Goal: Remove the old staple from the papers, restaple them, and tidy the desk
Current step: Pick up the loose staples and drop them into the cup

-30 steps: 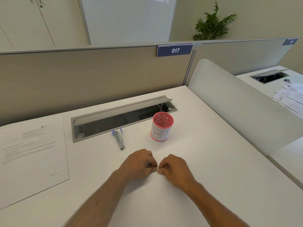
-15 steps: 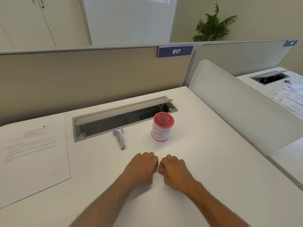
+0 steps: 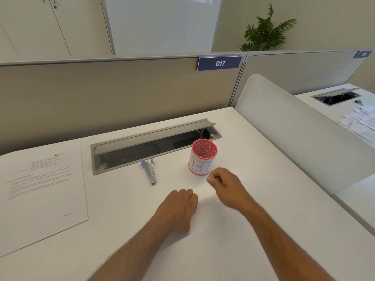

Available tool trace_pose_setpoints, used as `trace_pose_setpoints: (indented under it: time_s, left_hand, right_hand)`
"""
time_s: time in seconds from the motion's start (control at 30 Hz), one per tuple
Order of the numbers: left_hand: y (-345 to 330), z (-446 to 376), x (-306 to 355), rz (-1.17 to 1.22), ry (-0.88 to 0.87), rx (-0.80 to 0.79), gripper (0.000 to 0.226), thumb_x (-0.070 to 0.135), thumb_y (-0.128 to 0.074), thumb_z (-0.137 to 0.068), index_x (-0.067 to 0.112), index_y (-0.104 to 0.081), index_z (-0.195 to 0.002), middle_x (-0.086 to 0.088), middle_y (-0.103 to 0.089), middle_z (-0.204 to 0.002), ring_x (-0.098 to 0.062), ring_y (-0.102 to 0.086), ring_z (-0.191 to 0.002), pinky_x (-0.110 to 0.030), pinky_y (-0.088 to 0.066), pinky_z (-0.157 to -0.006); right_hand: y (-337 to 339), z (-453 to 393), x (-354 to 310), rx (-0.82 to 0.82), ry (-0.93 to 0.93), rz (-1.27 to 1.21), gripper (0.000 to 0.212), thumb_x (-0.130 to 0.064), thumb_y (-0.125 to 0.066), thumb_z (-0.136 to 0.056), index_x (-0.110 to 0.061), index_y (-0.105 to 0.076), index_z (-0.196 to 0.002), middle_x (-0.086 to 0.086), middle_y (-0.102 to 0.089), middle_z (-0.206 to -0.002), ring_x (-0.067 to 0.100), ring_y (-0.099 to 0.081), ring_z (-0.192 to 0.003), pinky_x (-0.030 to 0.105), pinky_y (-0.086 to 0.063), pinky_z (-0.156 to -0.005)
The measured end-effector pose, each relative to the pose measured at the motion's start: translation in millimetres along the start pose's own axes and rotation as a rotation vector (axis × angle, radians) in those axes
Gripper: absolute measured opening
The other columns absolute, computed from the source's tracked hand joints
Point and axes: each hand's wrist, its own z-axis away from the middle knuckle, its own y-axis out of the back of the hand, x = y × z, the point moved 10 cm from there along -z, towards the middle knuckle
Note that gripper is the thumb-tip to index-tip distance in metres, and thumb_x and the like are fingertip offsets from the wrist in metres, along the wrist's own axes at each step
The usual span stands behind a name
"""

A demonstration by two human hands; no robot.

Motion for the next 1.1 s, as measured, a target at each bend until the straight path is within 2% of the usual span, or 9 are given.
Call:
trace_pose_setpoints:
  time_s: [0.17,0.27,0.4,0.57,0.7,0.77,0.83,0.93,1.1]
  left_hand:
    - [0,1,0,-0.001,-0.004,0.025,0.014,0.022,-0.043,-0.083,0.016,-0.047,-0.095,-0.003,-0.049,-0.096,-0.024,-0.046,-0.082,-0.036,-0.036,-0.071]
    - [0,2,0,0.015,-0.007,0.033,0.018,0.021,-0.040,-0.080,0.017,-0.047,-0.096,-0.002,-0.049,-0.096,-0.024,-0.046,-0.083,-0.035,-0.035,-0.071]
    - [1,4,-1,0.051,-0.006,0.055,0.016,0.019,-0.039,-0.079,0.018,-0.046,-0.093,-0.001,-0.049,-0.093,-0.022,-0.044,-0.081,-0.035,-0.035,-0.070]
    - [7,9,0,0.082,-0.005,0.116,0.016,0.018,-0.036,-0.077,0.020,-0.046,-0.089,0.001,-0.049,-0.090,-0.022,-0.043,-0.079,-0.036,-0.037,-0.071]
    - [11,8,-6,0.181,0.025,0.133,0.013,0.017,-0.040,-0.074,0.022,-0.044,-0.085,0.003,-0.049,-0.088,-0.021,-0.043,-0.076,-0.035,-0.035,-0.069]
    - [18,6,-12,0.277,0.066,0.155,0.016,0.014,-0.046,-0.070,0.024,-0.040,-0.081,0.006,-0.047,-0.084,-0.019,-0.043,-0.073,-0.034,-0.035,-0.067]
    - [32,3,-20,0.377,0.125,0.206,0.017,0.011,-0.046,-0.069,0.024,-0.039,-0.079,0.008,-0.046,-0.082,-0.018,-0.042,-0.072,-0.033,-0.036,-0.067]
    - [63,-5,-35,0.510,0.213,0.348,0.011,0.007,-0.048,-0.077,0.018,-0.045,-0.080,0.003,-0.052,-0.082,-0.019,-0.046,-0.073,-0.038,-0.041,-0.067]
    - [108,-34,-49,0.471,0.247,0.463,0.013,0.011,-0.055,-0.088,0.020,-0.048,-0.082,0.008,-0.051,-0.084,-0.016,-0.048,-0.080,-0.032,-0.040,-0.074]
  right_hand:
    - [36,-37,-26,0.132,0.001,-0.045,0.014,-0.018,-0.051,-0.098,-0.014,-0.054,-0.085,-0.007,-0.053,-0.080,0.007,-0.049,-0.075,0.017,-0.036,-0.060]
    - [44,-66,-37,0.183,0.008,0.054,0.013,-0.021,-0.052,-0.098,-0.017,-0.055,-0.086,-0.002,-0.058,-0.092,0.014,-0.055,-0.090,0.021,-0.044,-0.071]
    - [29,-92,-34,0.064,-0.010,0.316,0.002,-0.019,-0.058,-0.094,-0.021,-0.058,-0.095,0.005,-0.062,-0.111,0.022,-0.058,-0.105,0.035,-0.054,-0.089]
    - [16,-94,-32,-0.031,0.058,0.529,0.027,-0.014,-0.063,-0.090,-0.020,-0.062,-0.116,0.006,-0.061,-0.126,0.026,-0.055,-0.117,0.039,-0.051,-0.098]
    - [36,-78,-42,0.205,0.182,0.452,0.027,-0.020,-0.062,-0.090,-0.019,-0.064,-0.117,0.005,-0.066,-0.119,0.024,-0.058,-0.110,0.035,-0.053,-0.090]
    - [48,-52,-53,0.379,0.322,0.336,0.020,-0.019,-0.065,-0.086,-0.014,-0.068,-0.105,0.005,-0.070,-0.104,0.019,-0.061,-0.097,0.024,-0.050,-0.078]
    - [46,-29,-46,0.423,0.355,0.226,0.013,-0.017,-0.069,-0.081,-0.013,-0.071,-0.093,0.002,-0.071,-0.089,0.011,-0.059,-0.077,0.019,-0.045,-0.068]
    - [17,-13,-4,0.309,0.182,0.141,0.011,-0.017,-0.073,-0.077,-0.017,-0.075,-0.088,-0.004,-0.071,-0.082,-0.001,-0.051,-0.062,0.020,-0.045,-0.067]
    - [-36,6,43,0.076,0.033,0.246,0.020,-0.026,-0.063,-0.084,-0.025,-0.074,-0.101,-0.005,-0.067,-0.095,0.014,-0.060,-0.088,0.027,-0.049,-0.082]
